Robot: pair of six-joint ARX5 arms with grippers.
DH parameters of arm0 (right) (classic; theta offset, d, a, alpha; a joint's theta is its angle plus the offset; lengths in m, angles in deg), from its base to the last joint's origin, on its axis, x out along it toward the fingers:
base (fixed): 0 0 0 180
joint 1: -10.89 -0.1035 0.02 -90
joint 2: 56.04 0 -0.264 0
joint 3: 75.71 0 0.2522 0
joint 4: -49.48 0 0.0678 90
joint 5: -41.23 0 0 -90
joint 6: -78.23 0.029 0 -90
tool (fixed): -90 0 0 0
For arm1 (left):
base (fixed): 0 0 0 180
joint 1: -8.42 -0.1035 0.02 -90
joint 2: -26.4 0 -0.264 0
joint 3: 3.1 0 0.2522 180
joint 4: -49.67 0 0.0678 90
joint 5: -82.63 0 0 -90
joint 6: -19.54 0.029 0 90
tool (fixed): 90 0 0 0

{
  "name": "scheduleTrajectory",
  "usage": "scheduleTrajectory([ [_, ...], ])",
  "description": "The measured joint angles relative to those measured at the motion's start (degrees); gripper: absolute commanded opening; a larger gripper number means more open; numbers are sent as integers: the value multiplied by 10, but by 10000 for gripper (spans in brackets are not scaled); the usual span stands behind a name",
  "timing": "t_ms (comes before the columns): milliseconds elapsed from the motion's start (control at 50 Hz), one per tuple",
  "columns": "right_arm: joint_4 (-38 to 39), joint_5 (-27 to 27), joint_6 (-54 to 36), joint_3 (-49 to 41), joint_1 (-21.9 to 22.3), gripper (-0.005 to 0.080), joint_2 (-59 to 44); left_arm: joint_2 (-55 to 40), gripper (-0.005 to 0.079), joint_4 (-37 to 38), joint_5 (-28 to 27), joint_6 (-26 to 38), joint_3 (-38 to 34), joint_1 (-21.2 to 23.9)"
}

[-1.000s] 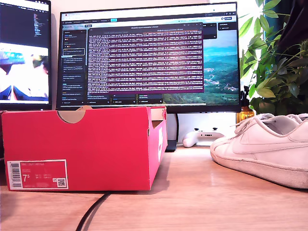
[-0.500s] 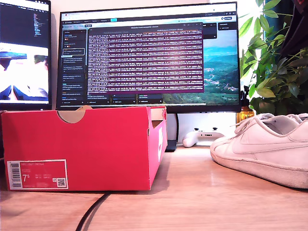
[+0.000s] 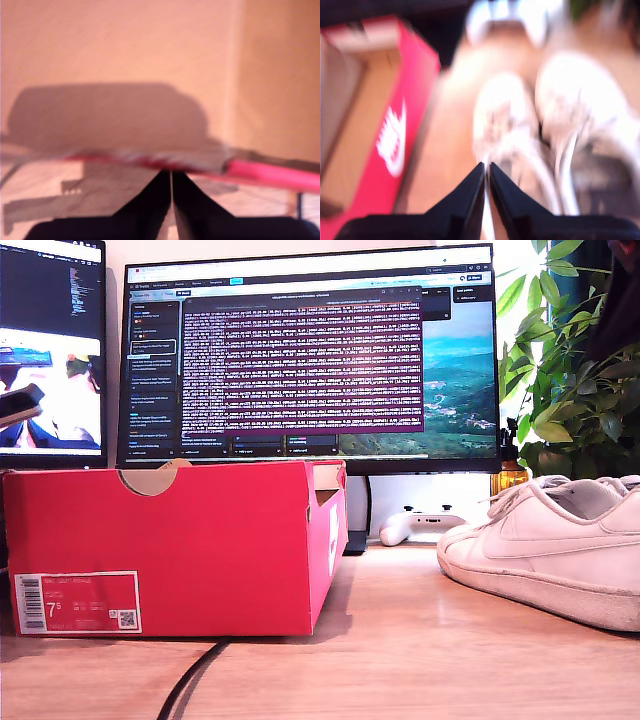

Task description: Pack the white shoes by picking the first shoe and placing it inside the red shoebox, left side, then picking and rotating the second shoe and placing it in the shoebox

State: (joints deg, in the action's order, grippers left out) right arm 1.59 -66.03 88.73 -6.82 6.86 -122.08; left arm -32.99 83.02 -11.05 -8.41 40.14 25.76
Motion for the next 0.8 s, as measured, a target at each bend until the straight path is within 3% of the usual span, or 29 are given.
scheduleTrajectory([
  [120,-33,0,0,4,-17,84,-38,0,-19,-10,0,0,0,0],
  [320,-107,3,0,44,-43,427,-103,0,-19,-11,2,0,0,0],
  [580,-196,38,-15,74,-72,472,-152,0,-19,-13,6,0,0,0],
  [800,-199,46,-20,74,-101,482,-201,0,-19,-13,10,0,0,0],
])
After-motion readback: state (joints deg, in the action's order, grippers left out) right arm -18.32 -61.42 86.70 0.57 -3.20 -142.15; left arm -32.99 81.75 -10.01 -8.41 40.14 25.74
